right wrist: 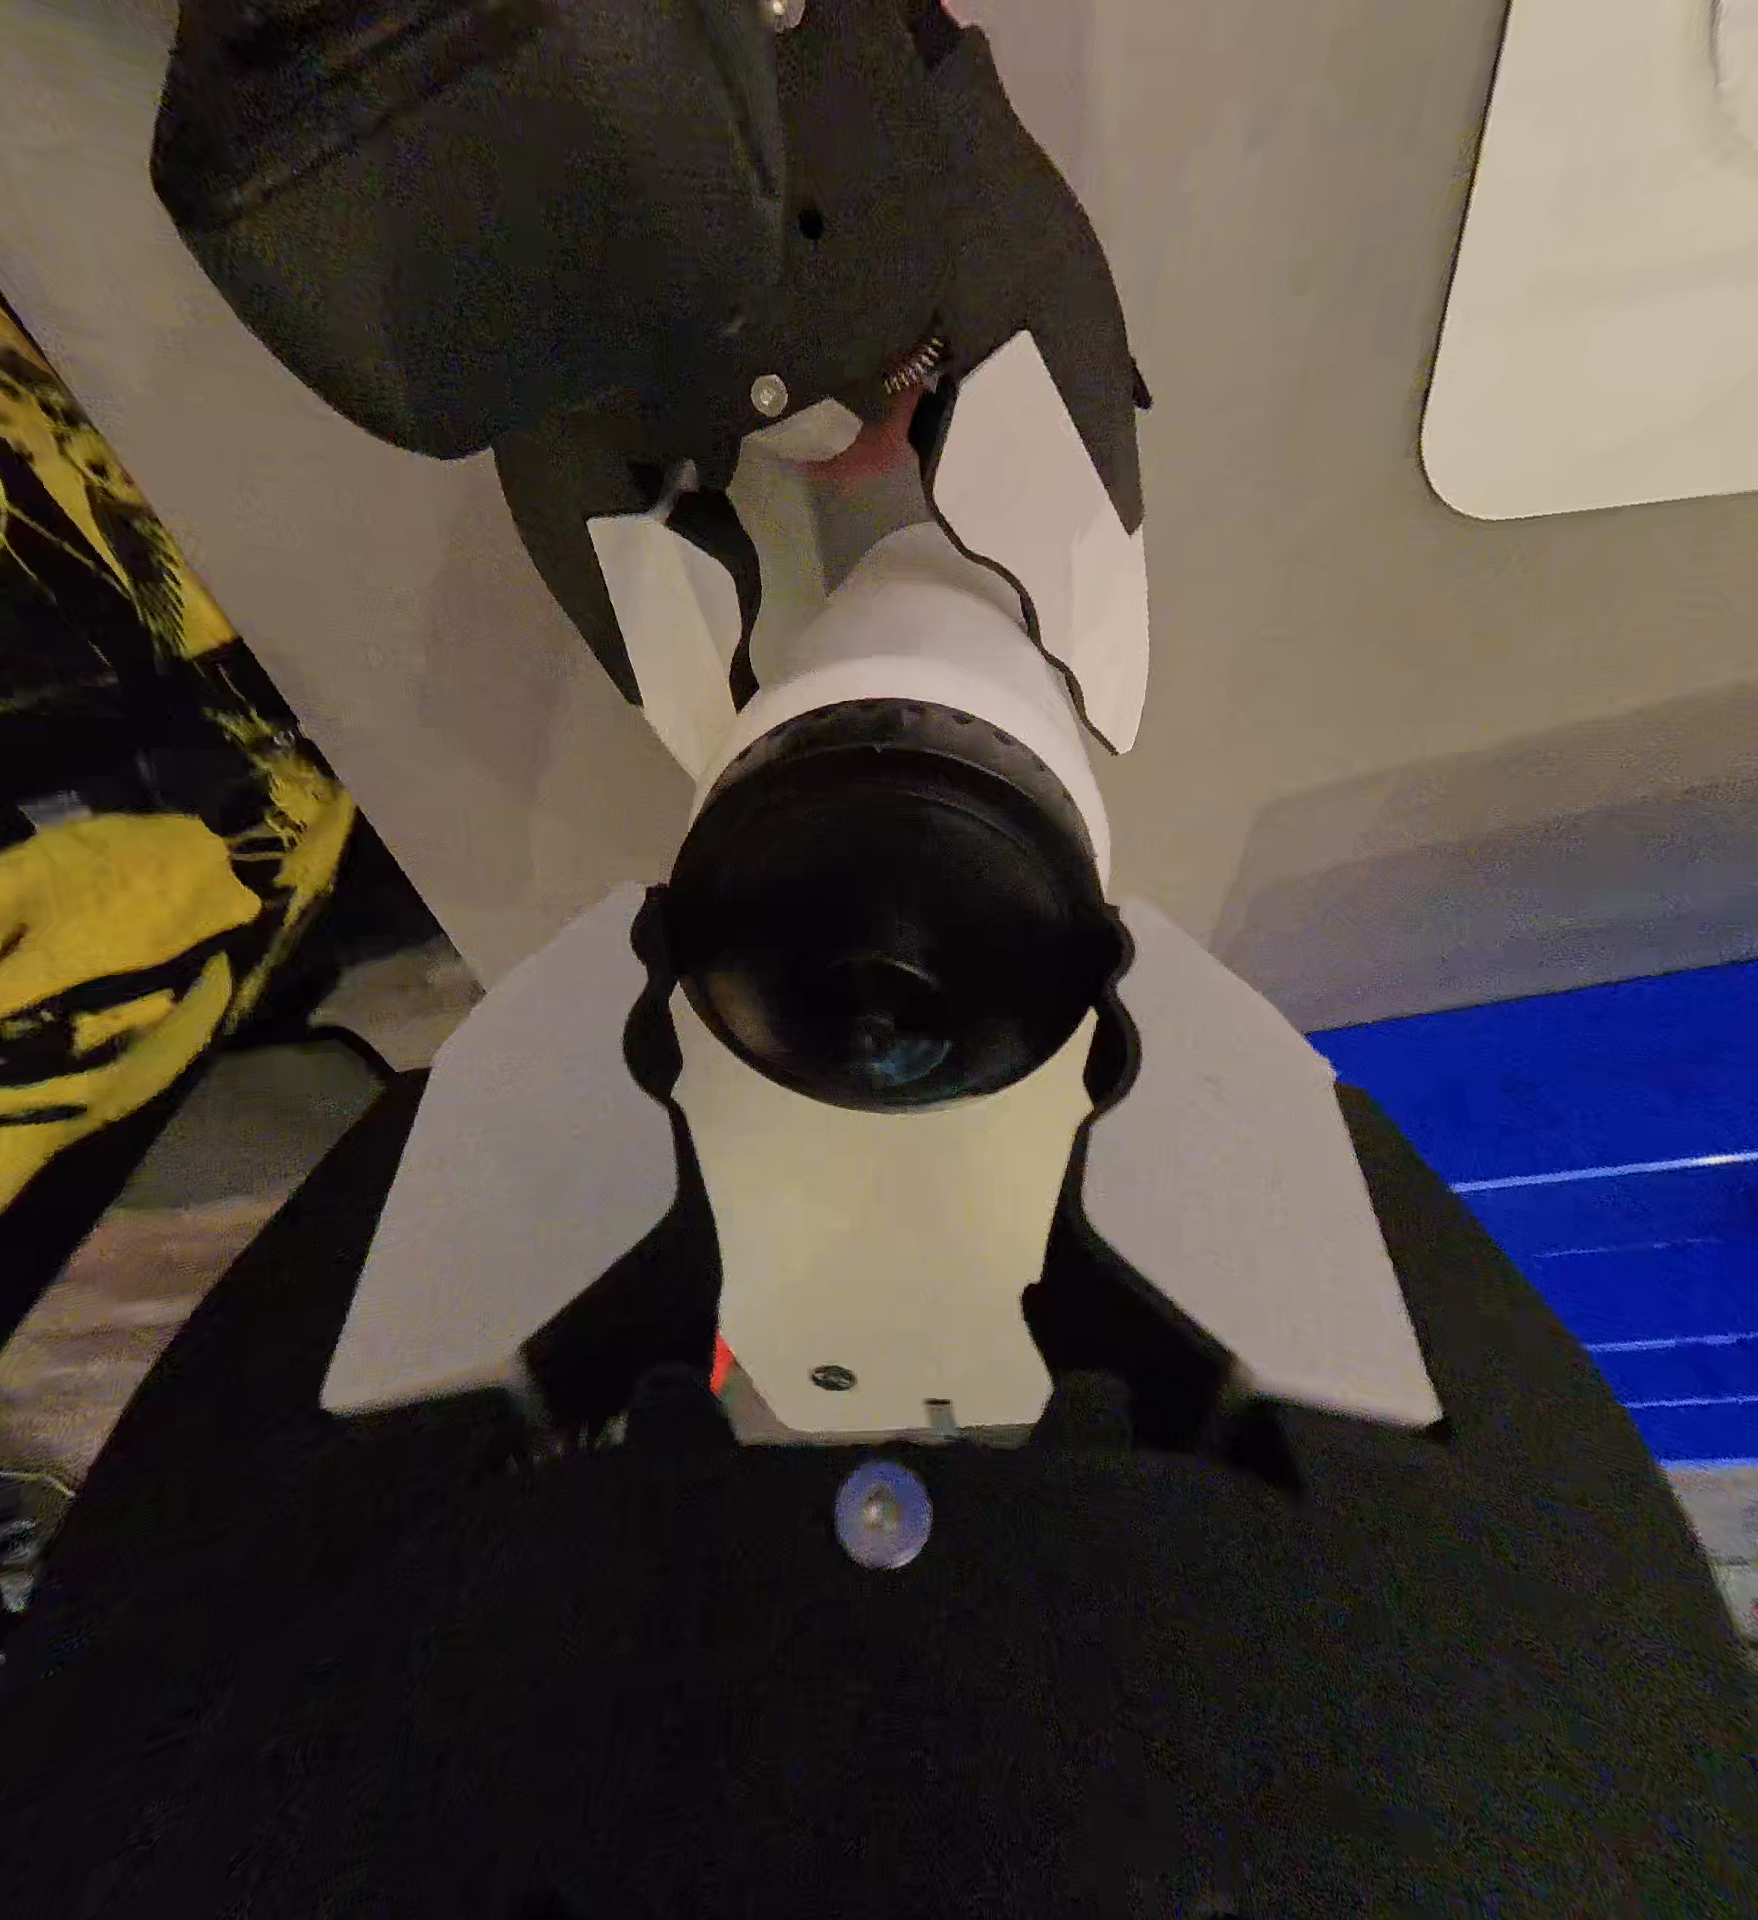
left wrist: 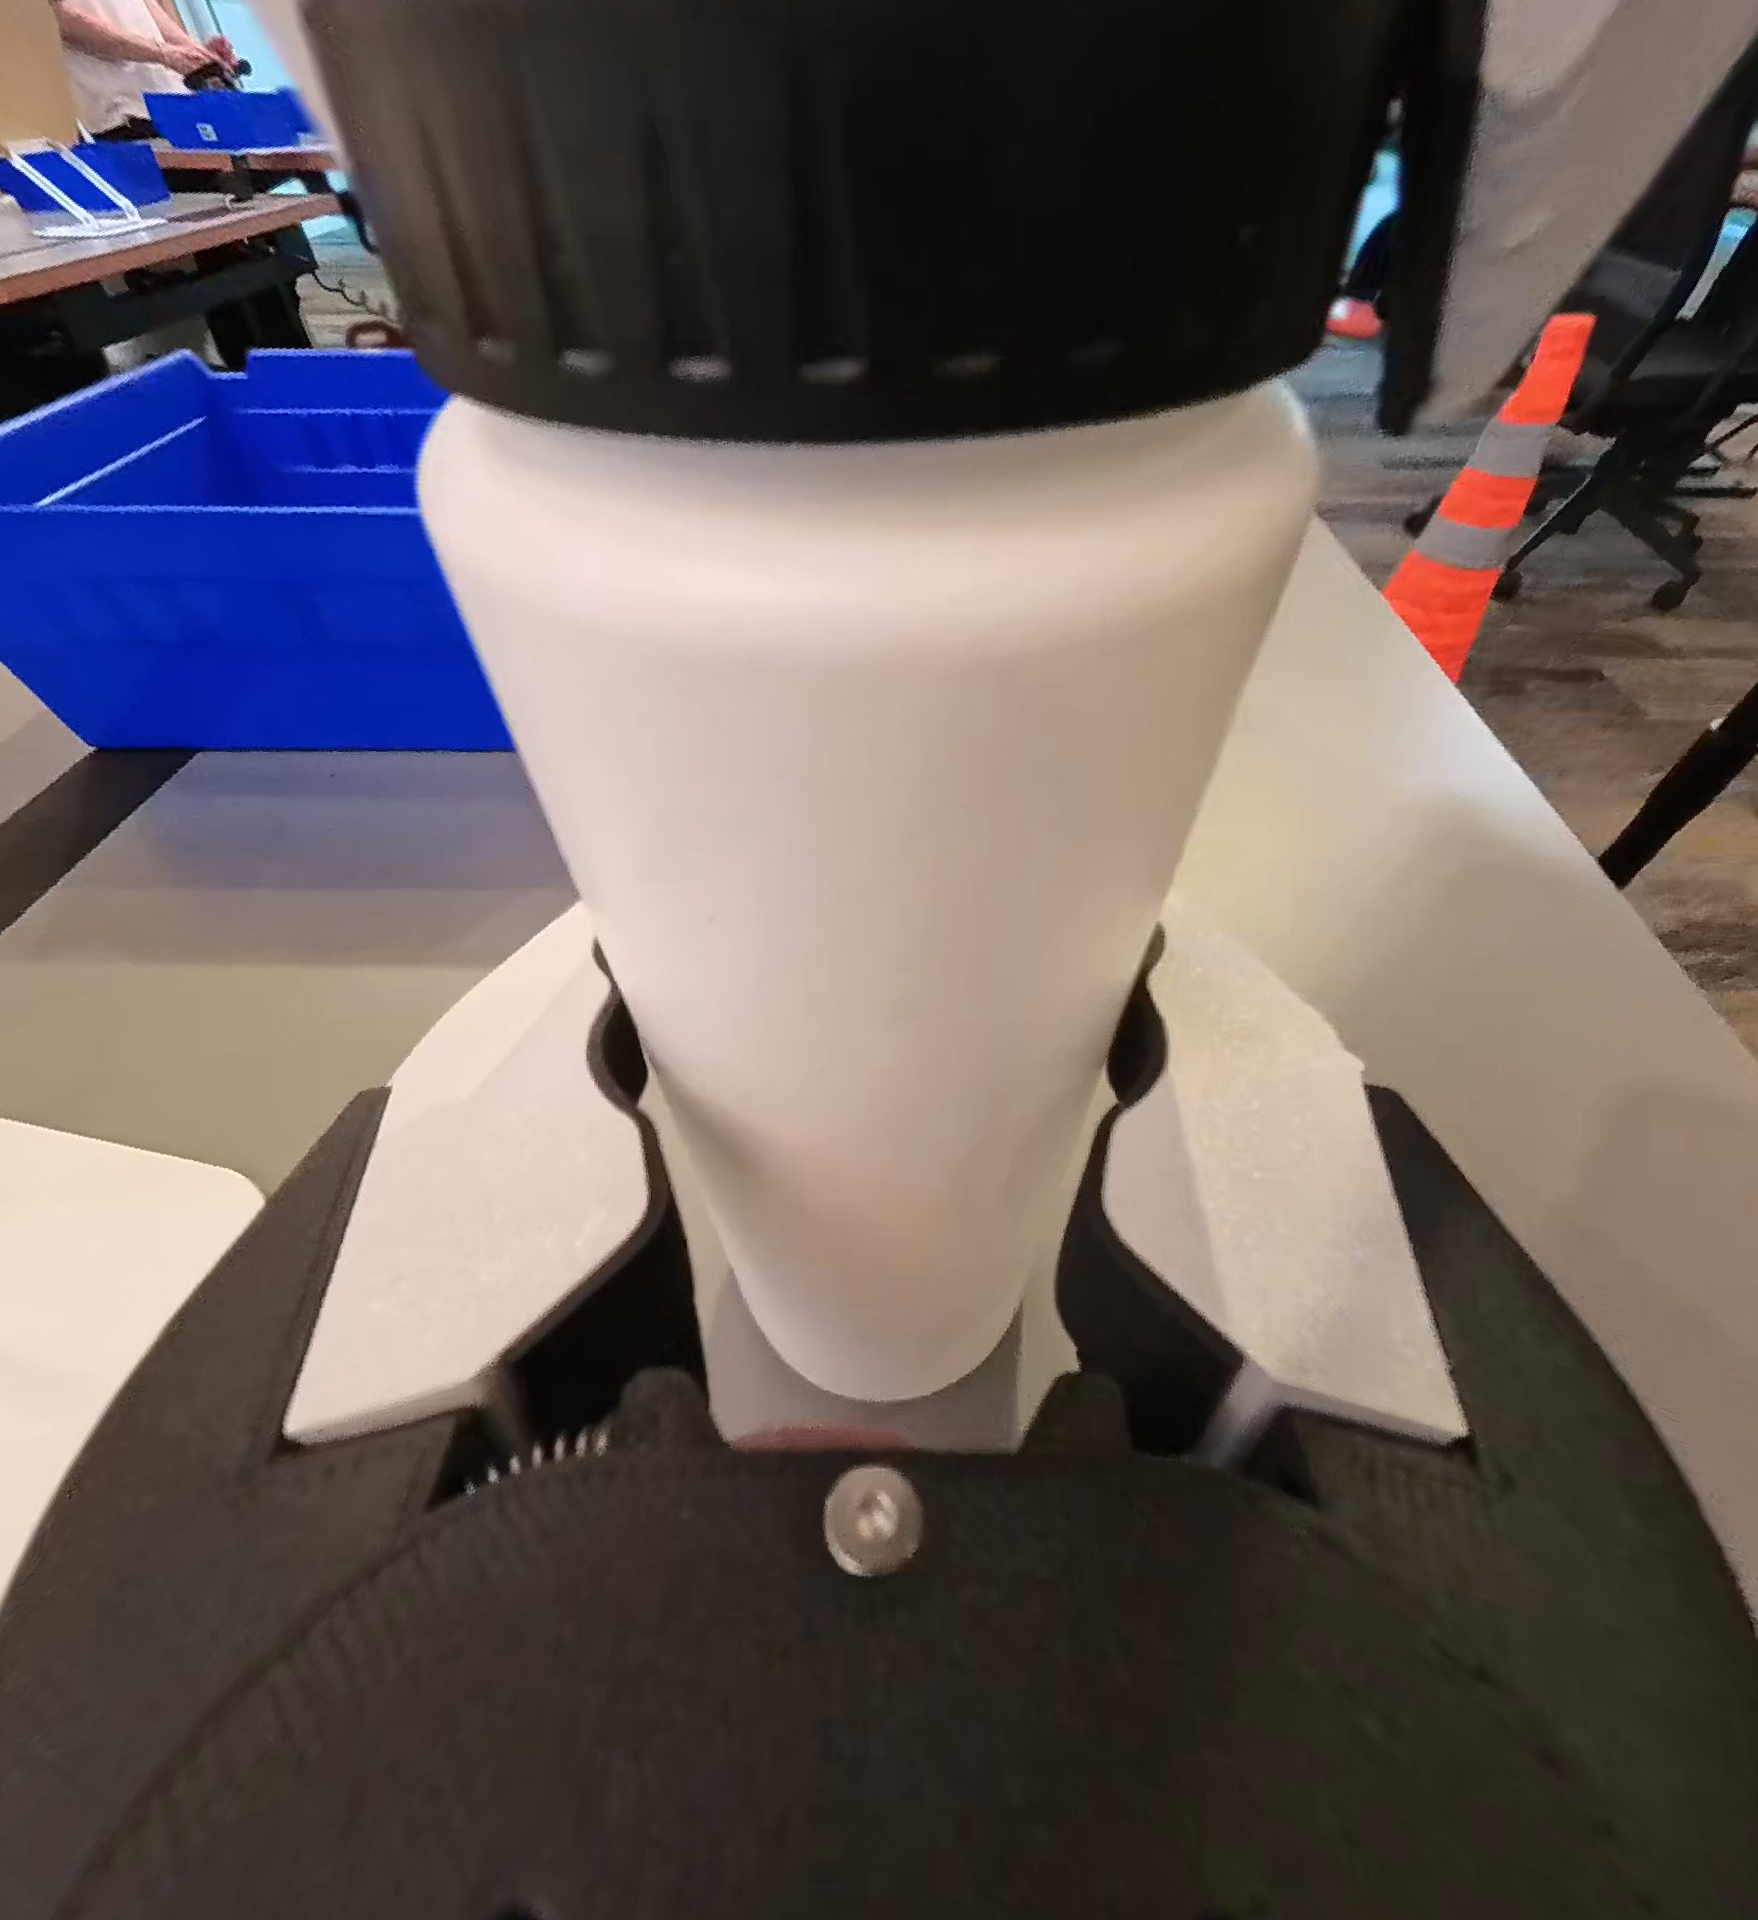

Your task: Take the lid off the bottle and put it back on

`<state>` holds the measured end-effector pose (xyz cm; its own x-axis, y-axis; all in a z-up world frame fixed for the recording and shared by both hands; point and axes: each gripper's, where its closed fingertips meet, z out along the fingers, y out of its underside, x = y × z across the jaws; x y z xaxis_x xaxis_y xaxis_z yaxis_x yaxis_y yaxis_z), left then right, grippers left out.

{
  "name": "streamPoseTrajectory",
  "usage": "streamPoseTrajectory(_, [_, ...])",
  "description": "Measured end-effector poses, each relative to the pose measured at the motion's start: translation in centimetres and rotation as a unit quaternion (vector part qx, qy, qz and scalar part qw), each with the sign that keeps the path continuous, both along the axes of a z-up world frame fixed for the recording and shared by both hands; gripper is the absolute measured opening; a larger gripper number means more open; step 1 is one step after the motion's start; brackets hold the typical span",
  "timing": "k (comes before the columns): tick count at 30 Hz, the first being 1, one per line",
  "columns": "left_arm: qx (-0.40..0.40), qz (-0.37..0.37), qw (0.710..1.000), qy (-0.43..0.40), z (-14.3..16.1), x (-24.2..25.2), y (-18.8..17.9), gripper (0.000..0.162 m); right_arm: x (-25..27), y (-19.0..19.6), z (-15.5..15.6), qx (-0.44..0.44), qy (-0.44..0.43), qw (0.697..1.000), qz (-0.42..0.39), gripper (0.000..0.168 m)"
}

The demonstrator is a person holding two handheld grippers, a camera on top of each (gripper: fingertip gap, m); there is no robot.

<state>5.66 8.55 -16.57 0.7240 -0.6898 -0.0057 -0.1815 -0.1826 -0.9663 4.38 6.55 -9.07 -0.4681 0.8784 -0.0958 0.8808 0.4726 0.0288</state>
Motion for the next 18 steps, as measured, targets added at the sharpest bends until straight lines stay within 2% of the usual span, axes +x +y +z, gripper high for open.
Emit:
streamPoseTrajectory(1, [-0.001, -0.002, 1.000, 0.000, 0.0, 0.1, 0.0, 0.089, -0.3, 0.1, 0.0, 0.004, 0.010, 0.999, 0.035, 0.083])
streamPoseTrajectory(2, [0.000, -0.002, 1.000, -0.001, 0.0, 0.1, 0.0, 0.089, -0.7, 0.2, 0.1, 0.011, 0.028, 0.997, 0.067, 0.096])
streamPoseTrajectory(5, [-0.002, -0.002, 1.000, 0.001, 0.0, 0.1, -0.1, 0.089, 0.2, 1.0, -0.5, 0.032, -0.008, 0.990, 0.134, 0.089])
streamPoseTrajectory(7, [0.000, -0.001, 1.000, 0.001, 0.0, 0.0, -0.1, 0.089, 0.4, 0.7, -0.8, 0.023, -0.012, 0.987, 0.159, 0.079])
streamPoseTrajectory(9, [-0.004, -0.003, 1.000, -0.005, 0.0, -0.1, -0.1, 0.088, 0.3, 0.6, -0.9, 0.015, -0.013, 0.993, 0.118, 0.079])
streamPoseTrajectory(12, [-0.010, -0.006, 1.000, -0.027, 0.1, -0.4, -0.1, 0.086, -0.3, 0.4, -0.9, -0.006, 0.000, 1.000, -0.024, 0.080])
streamPoseTrajectory(18, [-0.009, -0.010, 1.000, -0.009, 0.0, -0.3, -0.2, 0.086, 0.0, 0.2, -1.0, 0.007, 0.011, 1.000, -0.011, 0.080])
